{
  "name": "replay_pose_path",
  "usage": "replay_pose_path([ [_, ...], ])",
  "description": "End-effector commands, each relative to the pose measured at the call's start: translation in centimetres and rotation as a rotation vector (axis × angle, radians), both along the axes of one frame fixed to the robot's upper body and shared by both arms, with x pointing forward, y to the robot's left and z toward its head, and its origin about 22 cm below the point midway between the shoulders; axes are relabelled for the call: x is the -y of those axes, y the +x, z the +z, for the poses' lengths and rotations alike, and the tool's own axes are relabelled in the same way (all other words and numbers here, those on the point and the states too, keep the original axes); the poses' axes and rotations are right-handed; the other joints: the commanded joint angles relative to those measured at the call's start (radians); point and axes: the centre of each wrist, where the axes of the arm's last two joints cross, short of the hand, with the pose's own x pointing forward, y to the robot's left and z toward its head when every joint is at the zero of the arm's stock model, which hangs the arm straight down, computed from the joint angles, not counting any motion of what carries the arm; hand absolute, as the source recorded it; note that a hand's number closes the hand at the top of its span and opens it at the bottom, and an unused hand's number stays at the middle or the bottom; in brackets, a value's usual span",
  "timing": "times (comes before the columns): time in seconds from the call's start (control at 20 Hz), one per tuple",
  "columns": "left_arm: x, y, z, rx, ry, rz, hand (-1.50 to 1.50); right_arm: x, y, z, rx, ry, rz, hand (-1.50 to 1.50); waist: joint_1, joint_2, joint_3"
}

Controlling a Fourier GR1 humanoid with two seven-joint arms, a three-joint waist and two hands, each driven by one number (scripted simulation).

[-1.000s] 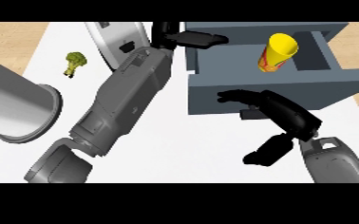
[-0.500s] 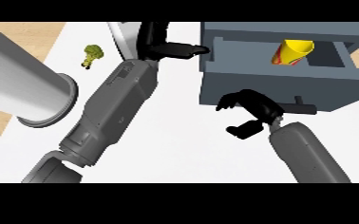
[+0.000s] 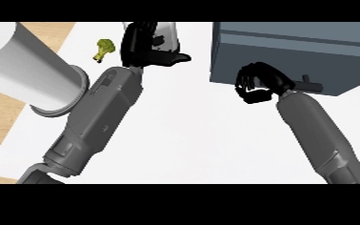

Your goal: Pick up the cup, place it into the drawer and close the drawer

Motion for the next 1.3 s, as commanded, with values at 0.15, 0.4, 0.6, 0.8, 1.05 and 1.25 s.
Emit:
replay_pose_path([
  [0.15,-1.9,-0.7,-0.5,0.002,0.003,-0.033,-1.5,3.0,3.8,5.3,0.114,0.077,-0.156,1.5,0.045,0.011,0.002],
  [0.4,-3.2,-1.0,-1.2,-0.014,0.019,-0.054,-1.5,5.2,4.5,8.3,0.127,0.125,-0.202,1.5,0.067,0.02,0.001],
  [0.6,-4.2,-0.6,0.0,0.011,0.012,-0.047,-1.5,6.3,4.4,9.3,0.141,0.145,-0.209,1.5,0.073,0.021,0.001],
  [0.8,-4.4,-0.9,-0.7,-0.003,0.008,-0.069,-1.5,6.8,4.3,9.9,0.137,0.179,-0.19,1.5,0.083,0.028,0.001],
  [1.05,-4.1,-1.3,-1.3,-0.001,0.002,-0.081,-1.5,6.9,4.4,11.1,0.128,0.212,-0.173,1.5,0.094,0.031,0.0],
  [1.25,-4.2,-1.6,-1.7,-0.014,-0.012,-0.104,-1.5,7.8,4.1,11.5,0.113,0.209,-0.164,1.5,0.099,0.029,-0.001],
])
